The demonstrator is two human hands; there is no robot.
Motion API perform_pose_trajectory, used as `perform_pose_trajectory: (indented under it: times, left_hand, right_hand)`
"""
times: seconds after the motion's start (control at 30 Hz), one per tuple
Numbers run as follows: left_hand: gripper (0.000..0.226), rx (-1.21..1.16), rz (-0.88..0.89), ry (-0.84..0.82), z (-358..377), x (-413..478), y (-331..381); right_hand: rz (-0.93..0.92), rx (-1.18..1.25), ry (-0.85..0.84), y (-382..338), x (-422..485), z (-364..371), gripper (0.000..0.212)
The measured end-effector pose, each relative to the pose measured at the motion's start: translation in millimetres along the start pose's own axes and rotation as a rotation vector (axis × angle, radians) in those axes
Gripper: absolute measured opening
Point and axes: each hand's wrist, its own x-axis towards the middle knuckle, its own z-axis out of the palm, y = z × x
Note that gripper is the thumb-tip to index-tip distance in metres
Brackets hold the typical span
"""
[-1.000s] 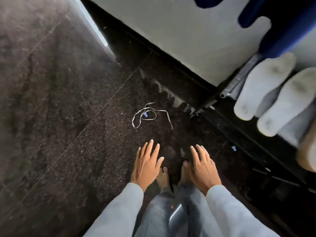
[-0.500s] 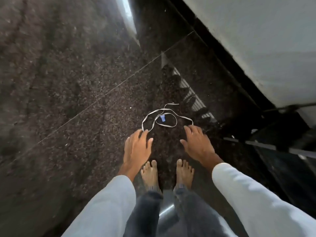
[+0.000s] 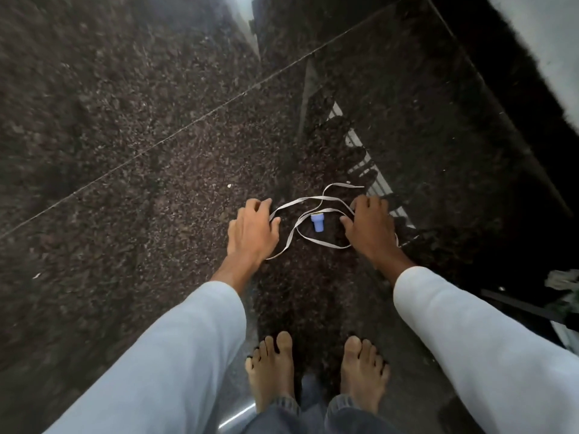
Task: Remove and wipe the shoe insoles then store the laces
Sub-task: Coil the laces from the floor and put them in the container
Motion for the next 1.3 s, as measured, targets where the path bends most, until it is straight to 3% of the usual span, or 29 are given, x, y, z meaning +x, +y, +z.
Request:
perform_pose_trajectory:
  times: [0.2, 0.33, 0.47, 0.7, 0.83, 1.07, 1.17, 1.3]
  left_hand:
    - [0.048, -0.012, -0.017, -0.004, -1.3, 4.5, 2.5]
    - [0.048, -0.008, -0.02, -0.015, -8.1, -1.9, 3.9]
    - [0.05, -0.029, 0.01, 0.022, -24.0, -22.1, 10.9]
    - [0.066, -0.124, 0.32, 0.072, -75.8, -78.2, 46.1]
    - [0.054, -0.178, 0.406, 0.048, -107.7, -115.0, 67.1]
    - [0.031, -0.336, 0.539, -0.006, -164.6, -189.5, 108.0]
    - [0.023, -0.439, 0.532, 0.006, -179.8, -224.8, 124.9]
    - [0.024, -0.831, 0.29, -0.148, -205.5, -281.0, 154.9]
  right_hand:
    - [-0.025, -0.023, 0.01, 0.5, 2.3, 3.8, 0.016]
    - [-0.029, 0.186, -0.01, -2.5, -3.2, -12.7, 0.002]
    - [-0.108, 0.35, 0.024, -6.9, -24.0, -38.5, 0.005]
    - [-0.28, 0.585, 0.005, -20.6, -93.1, -114.0, 0.008]
    - [-0.33, 0.632, 0.021, -26.1, -146.2, -165.2, 0.007]
    - [-0.242, 0.822, 0.012, -31.3, -230.4, -246.8, 0.011]
    - [-0.185, 0.869, 0.028, -29.7, -259.5, -272.7, 0.011]
    - [-0.135, 0.923, 0.055, -22.9, -293.9, -304.0, 0.016]
